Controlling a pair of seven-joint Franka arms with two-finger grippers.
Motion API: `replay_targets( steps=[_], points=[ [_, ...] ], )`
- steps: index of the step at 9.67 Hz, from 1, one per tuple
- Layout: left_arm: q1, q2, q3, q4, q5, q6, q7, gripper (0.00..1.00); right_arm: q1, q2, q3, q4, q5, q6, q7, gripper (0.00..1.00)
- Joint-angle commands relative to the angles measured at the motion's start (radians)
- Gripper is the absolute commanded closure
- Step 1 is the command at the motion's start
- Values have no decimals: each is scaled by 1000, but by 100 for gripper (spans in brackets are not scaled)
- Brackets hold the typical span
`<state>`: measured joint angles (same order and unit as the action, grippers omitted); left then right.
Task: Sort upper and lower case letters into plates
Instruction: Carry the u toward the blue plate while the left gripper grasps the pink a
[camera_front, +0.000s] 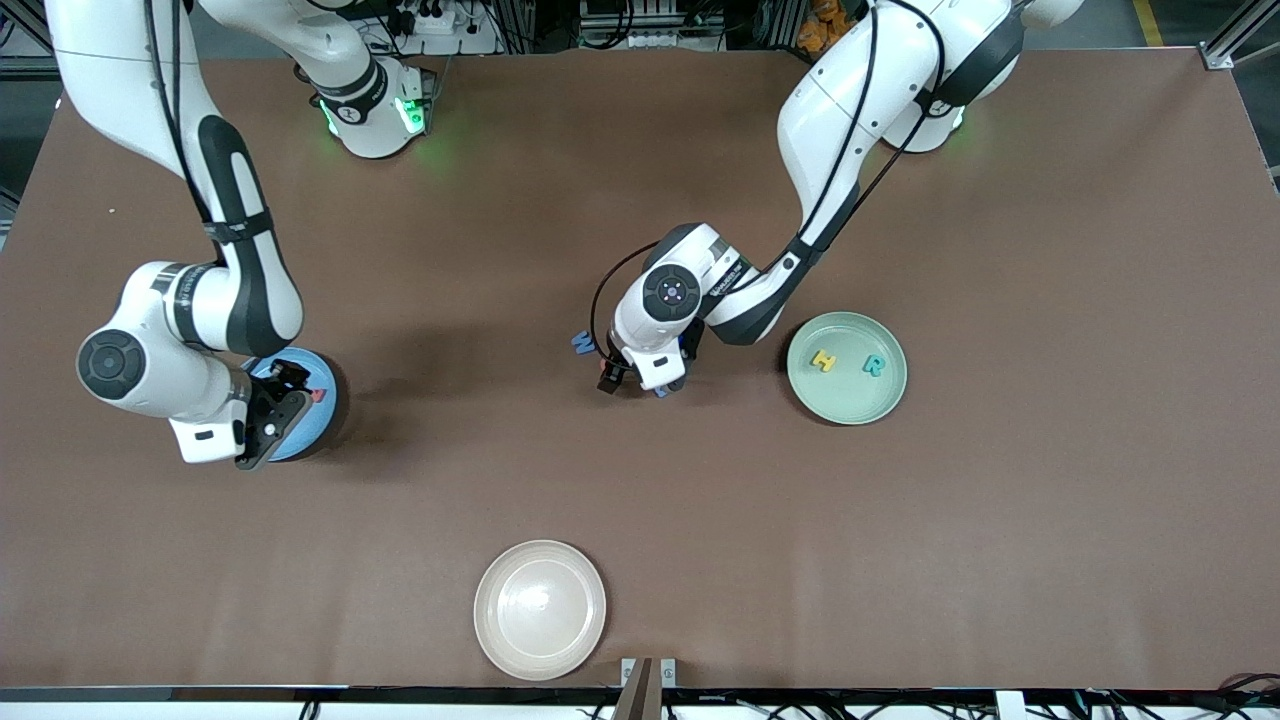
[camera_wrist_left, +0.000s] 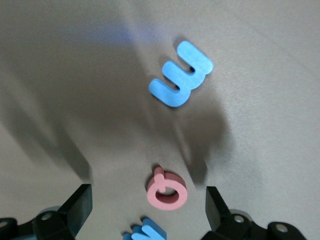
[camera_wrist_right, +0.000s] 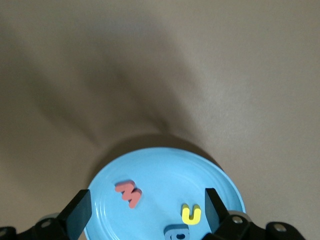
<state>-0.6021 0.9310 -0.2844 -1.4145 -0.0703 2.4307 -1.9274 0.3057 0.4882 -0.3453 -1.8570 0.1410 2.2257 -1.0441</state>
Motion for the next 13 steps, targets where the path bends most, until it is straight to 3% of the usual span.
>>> replay_targets(
  steps=[1, 3, 8, 11, 13],
  points=[
    [-25, 40, 22, 32, -23, 66, 37, 0, 9, -13, 0, -1, 25, 2, 29, 0],
    [-25, 40, 22, 31, -23, 71, 41, 0, 9, -2, 2, 1, 57, 3, 29, 0],
    [-22, 40, 22, 26, -20, 70, 60, 58, 53, 6, 3, 4, 89, -4, 131, 0],
    [-21, 39, 22, 23, -19, 70, 85, 79, 114, 7, 3, 5, 89, -1, 286, 0],
    [-12, 28, 22, 23, -14, 61, 97, 83, 157, 16, 3, 5, 89, 0, 380, 0]
  ],
)
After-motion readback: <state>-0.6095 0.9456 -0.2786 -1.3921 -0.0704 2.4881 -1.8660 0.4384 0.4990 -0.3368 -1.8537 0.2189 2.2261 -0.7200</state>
